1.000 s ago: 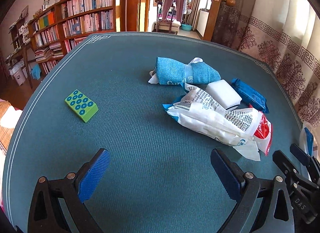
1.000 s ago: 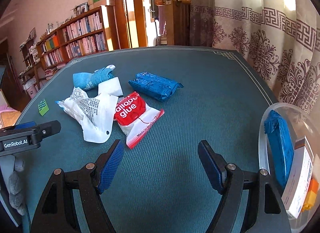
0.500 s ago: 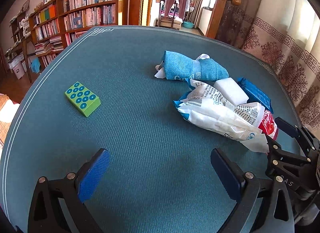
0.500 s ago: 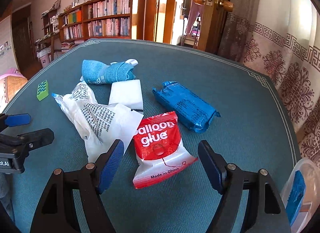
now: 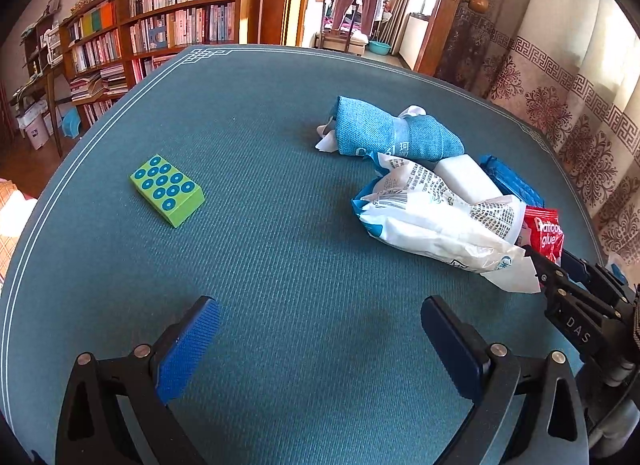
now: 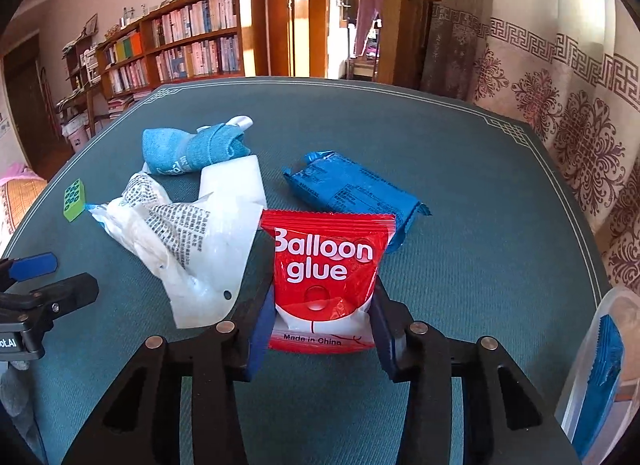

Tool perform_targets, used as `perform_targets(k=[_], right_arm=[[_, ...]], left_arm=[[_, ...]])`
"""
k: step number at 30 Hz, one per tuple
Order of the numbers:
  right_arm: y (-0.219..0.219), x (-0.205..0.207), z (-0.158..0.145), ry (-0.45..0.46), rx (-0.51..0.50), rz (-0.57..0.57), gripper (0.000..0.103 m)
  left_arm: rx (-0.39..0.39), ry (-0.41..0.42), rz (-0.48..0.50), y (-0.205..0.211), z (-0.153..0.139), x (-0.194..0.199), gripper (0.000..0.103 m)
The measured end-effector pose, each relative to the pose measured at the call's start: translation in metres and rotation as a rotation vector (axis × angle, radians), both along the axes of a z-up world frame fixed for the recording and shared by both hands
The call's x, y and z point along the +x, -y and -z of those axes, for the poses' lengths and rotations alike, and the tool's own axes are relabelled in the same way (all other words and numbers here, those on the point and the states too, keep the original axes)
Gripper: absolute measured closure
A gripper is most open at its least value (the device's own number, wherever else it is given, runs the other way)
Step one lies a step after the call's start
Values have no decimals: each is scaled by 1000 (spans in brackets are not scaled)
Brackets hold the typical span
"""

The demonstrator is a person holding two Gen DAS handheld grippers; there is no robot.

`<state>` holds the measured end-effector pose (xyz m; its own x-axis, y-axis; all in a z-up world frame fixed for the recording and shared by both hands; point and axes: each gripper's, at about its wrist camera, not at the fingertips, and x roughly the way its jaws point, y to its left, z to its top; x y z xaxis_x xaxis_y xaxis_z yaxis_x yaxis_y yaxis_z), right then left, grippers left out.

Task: Organize objects
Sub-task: 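Grasp the red Balloon glue bag with the right gripper, then grasp the white printed plastic bag with the left gripper while the right gripper lifts the glue bag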

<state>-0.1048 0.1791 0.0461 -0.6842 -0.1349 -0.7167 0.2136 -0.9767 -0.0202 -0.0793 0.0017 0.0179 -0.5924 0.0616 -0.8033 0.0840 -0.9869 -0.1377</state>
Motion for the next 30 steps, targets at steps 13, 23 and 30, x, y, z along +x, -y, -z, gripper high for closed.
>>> perform_targets(k=[13,23,30], right_arm=[[41,20,2,27,-15,-176,58],[79,76,8,65,-85,-292,58],[73,100,11,80,-126,-268,58]], left_arm=[[49,-25,-60,23,-10,3,0],[160,-87,-120,46,-27,13,0],[150,-79,-65,32,-21,6,0]])
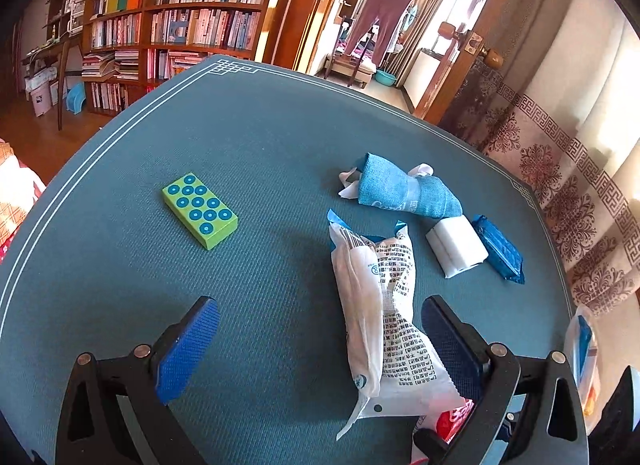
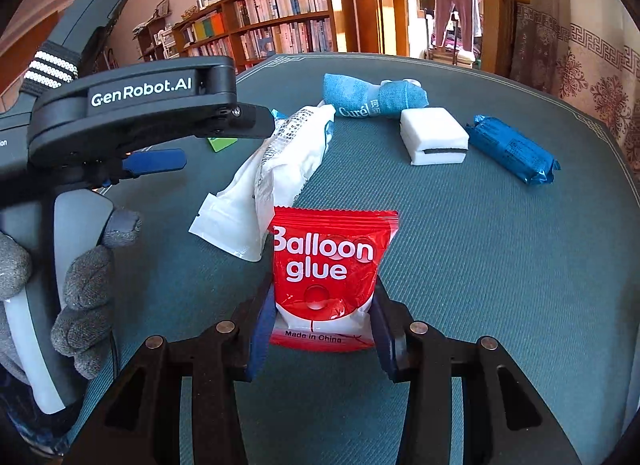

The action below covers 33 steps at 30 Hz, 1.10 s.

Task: Organize objects
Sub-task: 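Grasp the white printed plastic bag with the left gripper while the right gripper lifts the glue bag, then release the glue bag into the bowl with the right gripper while the left gripper lifts the white bag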

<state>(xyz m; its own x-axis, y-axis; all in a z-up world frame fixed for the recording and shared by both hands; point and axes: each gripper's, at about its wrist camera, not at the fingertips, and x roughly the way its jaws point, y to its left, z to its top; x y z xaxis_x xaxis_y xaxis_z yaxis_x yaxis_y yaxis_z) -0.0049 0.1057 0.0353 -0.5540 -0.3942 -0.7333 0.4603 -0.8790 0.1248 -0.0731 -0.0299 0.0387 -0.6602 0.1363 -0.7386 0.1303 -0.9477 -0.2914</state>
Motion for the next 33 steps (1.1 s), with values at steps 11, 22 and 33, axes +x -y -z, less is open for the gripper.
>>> perform_targets(k=[11,22,33], right_arm=[[-46,16,0,17,-86,124,58],[-64,19,0,15,-114,183,58],[-71,24,0,13,-120,219,58]], left_arm=[[-110,-2,55,-36,-2,-9,0],[-162,63,94,-47,20,-28,40],[-174,24,139,-50,15,-19,56]])
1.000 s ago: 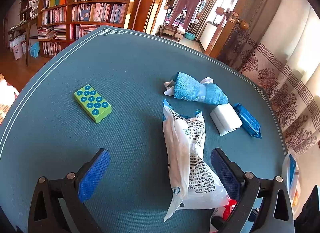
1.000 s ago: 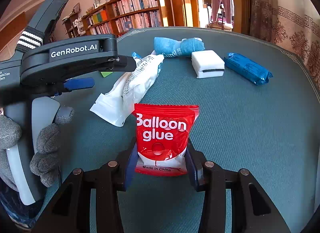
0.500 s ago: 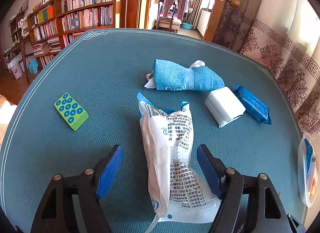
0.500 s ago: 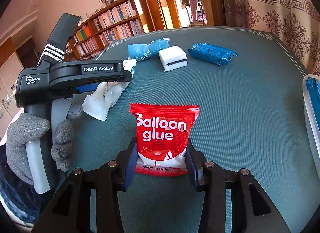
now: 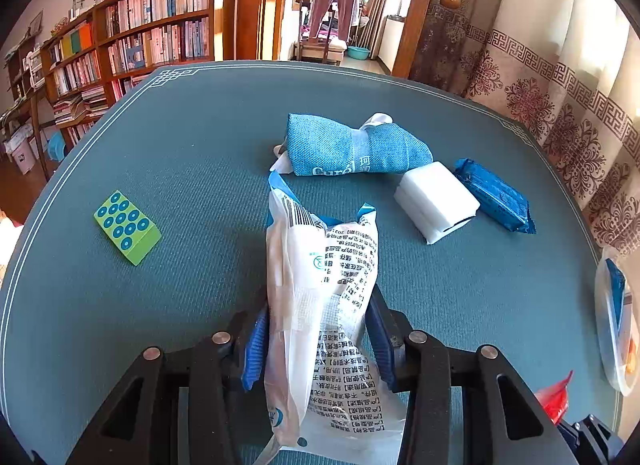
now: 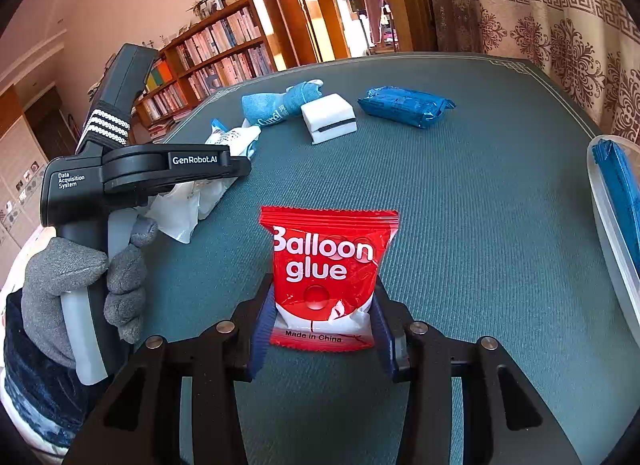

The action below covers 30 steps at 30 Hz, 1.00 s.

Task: Organize objects
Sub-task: 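Release the glue bag into the bowl with the right gripper while the left gripper lifts the white bag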

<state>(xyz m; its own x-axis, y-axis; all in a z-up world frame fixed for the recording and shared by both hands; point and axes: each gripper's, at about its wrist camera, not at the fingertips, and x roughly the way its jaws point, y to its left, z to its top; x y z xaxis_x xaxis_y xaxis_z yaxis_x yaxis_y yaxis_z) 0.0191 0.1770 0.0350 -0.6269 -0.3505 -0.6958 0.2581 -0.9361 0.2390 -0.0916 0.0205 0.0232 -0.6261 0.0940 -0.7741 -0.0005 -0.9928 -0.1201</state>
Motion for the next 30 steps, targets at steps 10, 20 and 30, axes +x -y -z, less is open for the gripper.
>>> perform_targets(k=[10,20,30], right_arm=[[-20,7,-10,-24,-4,68,58],[-58,17,-22,-52,-5,179,58],[-114,29,-41,-101,-8,342,58]], left_arm=[[-30,-43,55,-22,-10,14,56],[-41,-52,101,-38,-13,22,56],[-46,-47,132,-52,-15,30,56]])
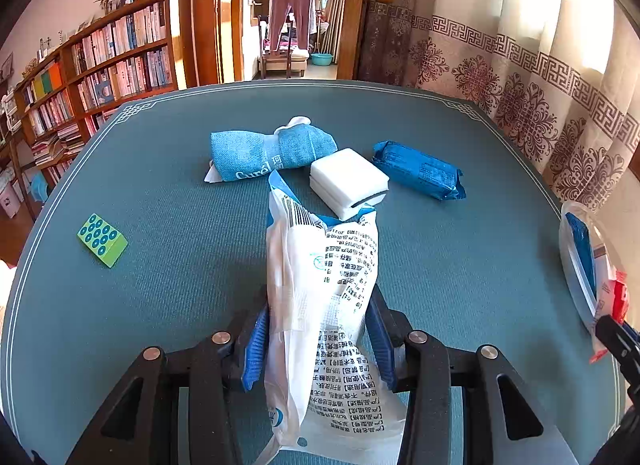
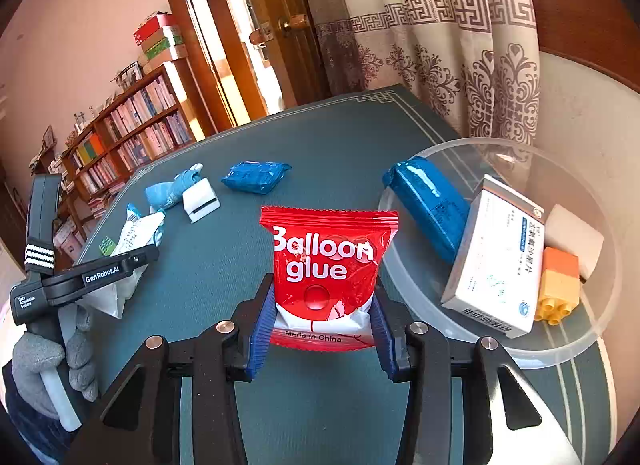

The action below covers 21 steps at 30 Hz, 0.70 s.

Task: Organize objects
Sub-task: 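Release the glue bag into the bowl with the right gripper while the left gripper lifts the white bag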

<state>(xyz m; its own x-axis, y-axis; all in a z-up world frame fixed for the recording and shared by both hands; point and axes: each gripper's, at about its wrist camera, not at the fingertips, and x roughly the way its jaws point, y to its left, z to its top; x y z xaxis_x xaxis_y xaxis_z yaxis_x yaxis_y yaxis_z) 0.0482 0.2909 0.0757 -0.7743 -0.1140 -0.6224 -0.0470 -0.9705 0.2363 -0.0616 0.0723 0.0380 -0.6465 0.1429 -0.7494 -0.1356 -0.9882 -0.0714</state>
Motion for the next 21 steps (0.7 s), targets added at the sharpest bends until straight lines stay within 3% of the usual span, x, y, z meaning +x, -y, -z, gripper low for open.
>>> perform_targets(k=[11,21], right_arm=[[-61,-2,-32,-82,61,133,58],[-132,-53,-30,-38,98,258,58]], left_arm=[[5,-3,62,-28,-8,9,56],[-16,-2,99,-50,-12,14,56]])
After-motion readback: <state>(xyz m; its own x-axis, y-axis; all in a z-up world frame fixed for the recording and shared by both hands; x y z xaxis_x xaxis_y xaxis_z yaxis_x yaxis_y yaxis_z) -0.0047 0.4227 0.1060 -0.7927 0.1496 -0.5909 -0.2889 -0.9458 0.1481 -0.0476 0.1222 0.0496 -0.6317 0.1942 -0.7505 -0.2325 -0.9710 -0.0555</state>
